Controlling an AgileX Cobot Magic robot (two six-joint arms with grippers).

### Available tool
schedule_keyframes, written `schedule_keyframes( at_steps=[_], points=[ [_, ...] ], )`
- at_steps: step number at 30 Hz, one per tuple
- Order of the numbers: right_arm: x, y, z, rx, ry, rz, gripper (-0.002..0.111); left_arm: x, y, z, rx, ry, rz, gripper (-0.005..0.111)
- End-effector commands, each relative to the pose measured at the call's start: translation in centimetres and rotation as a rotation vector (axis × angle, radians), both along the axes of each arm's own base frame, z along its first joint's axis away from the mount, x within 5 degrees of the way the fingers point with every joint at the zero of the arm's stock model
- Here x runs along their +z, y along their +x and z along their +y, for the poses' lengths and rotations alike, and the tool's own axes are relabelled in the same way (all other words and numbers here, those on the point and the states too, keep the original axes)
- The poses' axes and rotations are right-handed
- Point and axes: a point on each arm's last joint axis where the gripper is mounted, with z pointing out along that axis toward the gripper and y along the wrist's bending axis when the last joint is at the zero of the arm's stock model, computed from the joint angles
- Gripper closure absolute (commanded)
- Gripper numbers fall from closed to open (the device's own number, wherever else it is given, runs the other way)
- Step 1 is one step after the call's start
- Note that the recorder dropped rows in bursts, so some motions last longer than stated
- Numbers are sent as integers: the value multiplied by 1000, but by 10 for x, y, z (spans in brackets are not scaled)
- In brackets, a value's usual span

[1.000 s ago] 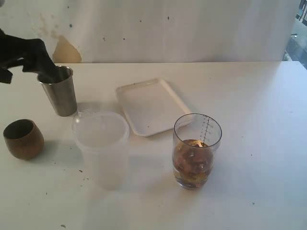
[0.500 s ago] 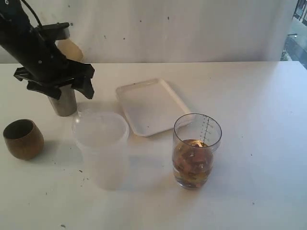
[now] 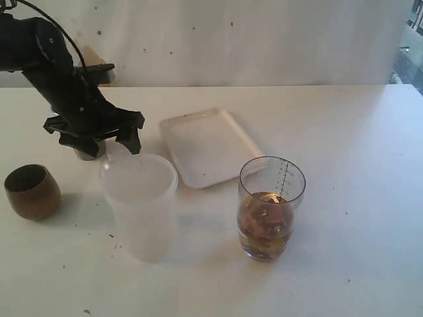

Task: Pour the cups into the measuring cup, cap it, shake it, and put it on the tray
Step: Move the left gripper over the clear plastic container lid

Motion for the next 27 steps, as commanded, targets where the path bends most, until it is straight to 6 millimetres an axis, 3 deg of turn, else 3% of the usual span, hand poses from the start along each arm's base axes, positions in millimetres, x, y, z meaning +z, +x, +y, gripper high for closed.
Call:
schedule_keyframes(
  at_steps=[1, 10, 22, 27],
  points=[
    [-1, 0, 0, -6, 2, 0, 108, 2, 7, -4, 29, -38, -68, 30],
    [-1, 0, 0, -6, 2, 0, 108, -24, 8, -4, 6, 1, 16, 30],
    [-1, 0, 0, -6, 2, 0, 108, -23, 9, -6, 34, -26, 6, 30],
    [-1, 0, 0, -6, 2, 0, 108, -10, 14, -8, 24, -37, -8, 30]
  ],
)
